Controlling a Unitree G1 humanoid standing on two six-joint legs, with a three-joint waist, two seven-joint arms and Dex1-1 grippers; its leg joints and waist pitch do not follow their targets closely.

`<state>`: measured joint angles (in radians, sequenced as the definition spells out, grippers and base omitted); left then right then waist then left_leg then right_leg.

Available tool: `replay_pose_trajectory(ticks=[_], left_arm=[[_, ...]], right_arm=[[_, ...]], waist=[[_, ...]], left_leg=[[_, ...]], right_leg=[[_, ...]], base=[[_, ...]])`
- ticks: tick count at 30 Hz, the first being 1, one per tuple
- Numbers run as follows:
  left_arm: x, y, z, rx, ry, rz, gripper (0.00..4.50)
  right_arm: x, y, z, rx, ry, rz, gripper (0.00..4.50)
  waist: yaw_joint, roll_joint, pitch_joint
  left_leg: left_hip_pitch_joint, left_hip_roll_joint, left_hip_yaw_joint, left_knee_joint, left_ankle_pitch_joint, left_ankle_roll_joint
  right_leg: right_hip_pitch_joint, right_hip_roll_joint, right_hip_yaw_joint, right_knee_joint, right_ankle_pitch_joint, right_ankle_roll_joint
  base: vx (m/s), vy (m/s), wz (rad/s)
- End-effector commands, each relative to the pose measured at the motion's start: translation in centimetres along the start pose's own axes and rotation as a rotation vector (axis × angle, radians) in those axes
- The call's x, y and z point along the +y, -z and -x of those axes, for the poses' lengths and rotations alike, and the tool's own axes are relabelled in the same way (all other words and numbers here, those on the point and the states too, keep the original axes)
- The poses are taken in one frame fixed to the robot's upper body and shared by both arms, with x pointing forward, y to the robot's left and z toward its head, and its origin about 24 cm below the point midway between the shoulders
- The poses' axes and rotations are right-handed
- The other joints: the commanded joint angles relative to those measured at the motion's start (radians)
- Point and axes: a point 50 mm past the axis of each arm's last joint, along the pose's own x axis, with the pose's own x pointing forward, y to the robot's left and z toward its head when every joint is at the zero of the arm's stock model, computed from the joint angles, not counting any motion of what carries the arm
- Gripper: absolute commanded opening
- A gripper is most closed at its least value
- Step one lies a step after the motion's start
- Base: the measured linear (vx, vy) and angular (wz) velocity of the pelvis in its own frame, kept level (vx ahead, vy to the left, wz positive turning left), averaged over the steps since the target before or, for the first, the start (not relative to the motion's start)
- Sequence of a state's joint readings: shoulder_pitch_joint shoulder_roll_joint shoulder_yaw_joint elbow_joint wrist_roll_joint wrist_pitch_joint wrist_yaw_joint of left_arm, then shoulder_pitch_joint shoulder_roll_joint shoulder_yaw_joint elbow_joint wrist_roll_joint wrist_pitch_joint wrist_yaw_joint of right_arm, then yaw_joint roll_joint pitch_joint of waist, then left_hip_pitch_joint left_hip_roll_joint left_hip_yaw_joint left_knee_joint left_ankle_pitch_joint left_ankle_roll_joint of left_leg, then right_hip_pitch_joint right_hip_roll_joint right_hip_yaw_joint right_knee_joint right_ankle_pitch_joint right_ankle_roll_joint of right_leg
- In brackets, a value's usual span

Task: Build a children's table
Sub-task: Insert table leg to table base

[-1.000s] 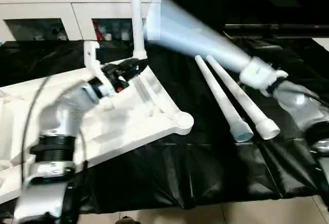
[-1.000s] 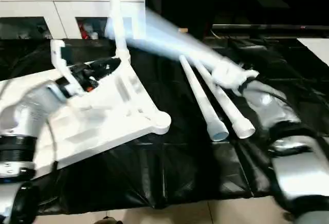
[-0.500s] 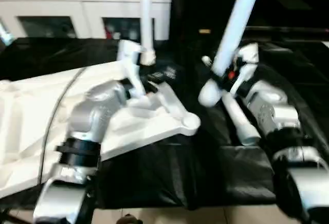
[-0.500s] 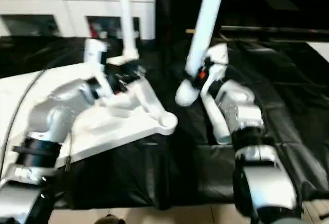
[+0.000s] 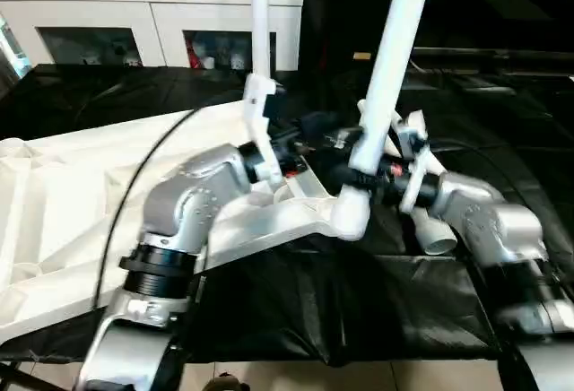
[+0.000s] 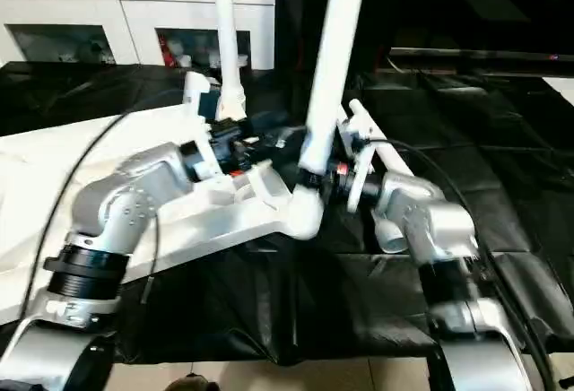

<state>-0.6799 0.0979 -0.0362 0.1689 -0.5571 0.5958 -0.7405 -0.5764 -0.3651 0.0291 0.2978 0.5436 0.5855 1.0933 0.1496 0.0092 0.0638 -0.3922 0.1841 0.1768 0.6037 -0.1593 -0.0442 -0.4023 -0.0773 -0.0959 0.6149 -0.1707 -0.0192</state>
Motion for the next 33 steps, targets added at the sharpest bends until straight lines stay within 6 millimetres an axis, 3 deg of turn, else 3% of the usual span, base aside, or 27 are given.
replay_pose_trajectory(ticks=[1, 3, 5, 10, 15, 16, 20, 23, 25, 27, 31, 33], left_arm=[[-0.4, -0.7, -0.6, -0.017, 0.013, 0.012, 4.12], [-0.6, -0.6, -0.9, -0.023, 0.027, 0.025, 4.14], [-1.0, -0.6, -1.3, -0.034, 0.052, 0.043, 4.46], [-2.1, -0.7, -1.8, -0.061, 0.124, 0.068, 4.5], [-1.5, -0.1, -2.4, -0.006, 0.033, 0.052, 4.5], [-1.4, 0.0, -2.5, -0.003, 0.005, 0.046, 4.21], [-0.1, -0.1, -2.9, 0.004, -0.204, 0.014, 4.09], [0.5, -0.3, -3.1, -0.025, -0.326, 0.04, 3.71], [0.6, -0.5, -3.1, -0.042, -0.363, 0.047, 3.73], [0.5, -0.9, -3.1, -0.065, -0.396, 0.039, 3.35], [0.2, -1.0, -3.2, -0.081, -0.419, 0.027, 3.22], [0.2, -1.1, -3.2, -0.093, -0.435, 0.035, 2.95]], right_arm=[[1.0, -0.5, 0.0, 0.005, -0.073, 0.007, 1.8], [1.3, -0.4, 0.1, 0.015, -0.089, 0.001, 1.8], [1.5, -0.3, 0.1, 0.027, -0.098, -0.005, 1.8], [1.8, 0.0, 0.2, 0.058, -0.088, -0.005, 1.8], [1.7, 0.1, 0.1, 0.067, -0.05, 0.022, 1.8], [1.7, 0.0, 0.0, 0.063, -0.046, 0.027, 1.8], [1.7, -0.1, -0.3, 0.043, 0.004, 0.054, 1.8], [1.5, -0.2, -0.7, 0.018, 0.041, 0.062, 1.8], [1.6, -0.2, -0.9, 0.007, 0.053, 0.064, 1.8], [1.6, -0.2, -1.2, -0.007, 0.073, 0.074, 1.8], [1.4, -0.5, -1.7, -0.04, 0.119, 0.095, 1.8], [1.3, -0.6, -1.9, -0.056, 0.133, 0.098, 1.8]], waist=[[0.004, -0.008, -0.08], [0.006, -0.009, -0.08], [0.005, -0.009, -0.08], [0.006, -0.008, -0.08], [0.004, -0.008, -0.08], [0.004, -0.007, -0.08], [0.003, -0.006, -0.081], [0.003, -0.007, -0.081], [0.003, -0.007, -0.081], [0.002, -0.007, -0.082], [-0.001, -0.002, -0.083], [-0.002, -0.001, -0.082]], left_leg=[[0.02, 0.047, -0.019, -0.067, -0.22, 0.021], [0.018, 0.048, -0.019, -0.067, -0.215, 0.022], [0.019, 0.048, -0.02, -0.067, -0.219, 0.02], [0.019, 0.049, -0.02, -0.068, -0.217, 0.015], [0.019, 0.047, -0.021, -0.067, -0.217, 0.011], [0.02, 0.047, -0.02, -0.067, -0.216, 0.011], [0.021, 0.049, -0.022, -0.067, -0.218, 0.004], [0.018, 0.047, -0.022, -0.067, -0.217, 0.006], [0.017, 0.046, -0.022, -0.066, -0.212, 0.009], [0.015, 0.046, -0.022, -0.065, -0.203, 0.012], [0.016, 0.046, -0.022, -0.066, -0.204, 0.014], [0.017, 0.047, -0.022, -0.067, -0.214, 0.013]], right_leg=[[0.055, -0.08, 0.052, -0.086, -0.304, -0.153], [0.054, -0.08, 0.052, -0.086, -0.306, -0.148], [0.053, -0.081, 0.052, -0.089, -0.315, -0.146], [0.054, -0.081, 0.052, -0.088, -0.305, -0.146], [0.055, -0.081, 0.052, -0.089, -0.306, -0.136], [0.055, -0.08, 0.052, -0.09, -0.306, -0.135], [0.054, -0.079, 0.052, -0.091, -0.297, -0.131], [0.058, -0.079, 0.05, -0.09, -0.293, -0.131], [0.057, -0.08, 0.05, -0.091, -0.282, -0.133], [0.058, -0.08, 0.05, -0.09, -0.274, -0.132], [0.056, -0.078, 0.05, -0.091, -0.264, -0.135], [0.056, -0.077, 0.049, -0.09, -0.261, -0.138]], base=[[0.0, 0.0, 0.0], [0.0, 0.0, 0.0], [0.0, 0.0, 0.0], [0.0, 0.0, 0.0], [0.0, 0.0, 0.0], [0.0, 0.0, 0.0], [0.0, 0.0, 0.0], [0.0, 0.0, 0.0], [0.0, 0.0, 0.0], [0.0, 0.0, 0.0], [0.0, 0.0, 0.0], [0.0, 0.0, 0.0]])
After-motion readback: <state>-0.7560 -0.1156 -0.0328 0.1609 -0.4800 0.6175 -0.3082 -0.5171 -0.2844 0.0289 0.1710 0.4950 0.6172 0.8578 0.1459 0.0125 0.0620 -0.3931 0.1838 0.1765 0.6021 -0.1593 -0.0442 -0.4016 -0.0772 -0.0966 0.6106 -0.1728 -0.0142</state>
